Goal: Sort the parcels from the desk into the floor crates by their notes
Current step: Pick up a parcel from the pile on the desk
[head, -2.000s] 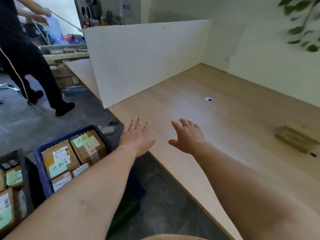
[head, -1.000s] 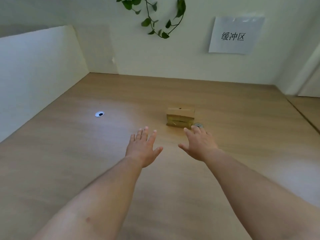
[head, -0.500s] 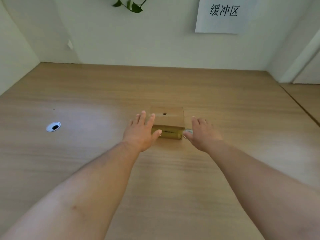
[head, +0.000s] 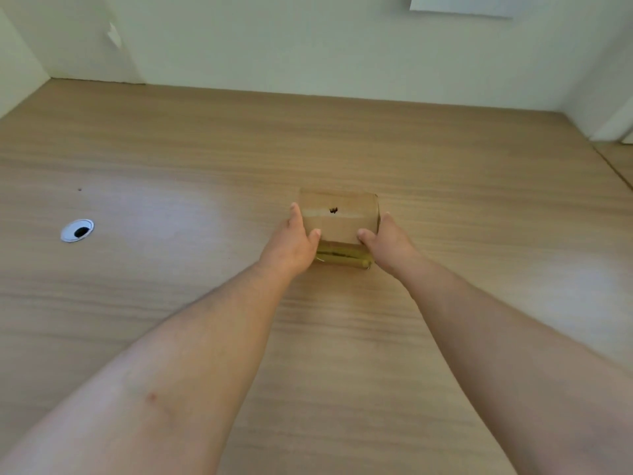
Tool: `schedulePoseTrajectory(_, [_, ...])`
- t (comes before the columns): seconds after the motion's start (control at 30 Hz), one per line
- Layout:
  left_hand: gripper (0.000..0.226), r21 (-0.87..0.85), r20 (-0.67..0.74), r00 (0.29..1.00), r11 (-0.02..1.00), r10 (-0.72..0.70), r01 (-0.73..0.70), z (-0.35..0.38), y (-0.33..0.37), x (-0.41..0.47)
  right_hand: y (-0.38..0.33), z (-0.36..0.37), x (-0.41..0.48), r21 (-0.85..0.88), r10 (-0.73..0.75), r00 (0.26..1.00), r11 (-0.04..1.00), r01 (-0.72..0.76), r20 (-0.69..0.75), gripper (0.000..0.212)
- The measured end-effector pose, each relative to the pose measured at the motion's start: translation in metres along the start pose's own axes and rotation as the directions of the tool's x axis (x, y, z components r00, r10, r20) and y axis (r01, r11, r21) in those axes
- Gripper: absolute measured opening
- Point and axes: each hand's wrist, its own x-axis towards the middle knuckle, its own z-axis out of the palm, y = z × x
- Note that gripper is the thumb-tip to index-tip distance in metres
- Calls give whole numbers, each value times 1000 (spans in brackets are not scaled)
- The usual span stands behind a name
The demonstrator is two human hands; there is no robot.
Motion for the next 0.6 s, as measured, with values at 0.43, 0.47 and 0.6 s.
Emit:
schedulePoseTrajectory(0.43, [93, -221, 46, 997, 973, -57, 66, -13, -6, -99, 17, -19, -92, 23, -122, 986, 992, 120, 118, 96])
schedulePoseTrajectory(0.47, [87, -246, 35, 998, 967, -58, 65, -14, -6, -109, 17, -22, -101, 29, -129, 984, 992, 126, 126, 90])
schedulePoseTrajectory(0.6, [59, -321, -30, 992, 941, -124, 108, -18, -3, -154, 11, -27, -140, 33, -152, 983, 988, 149, 100, 64])
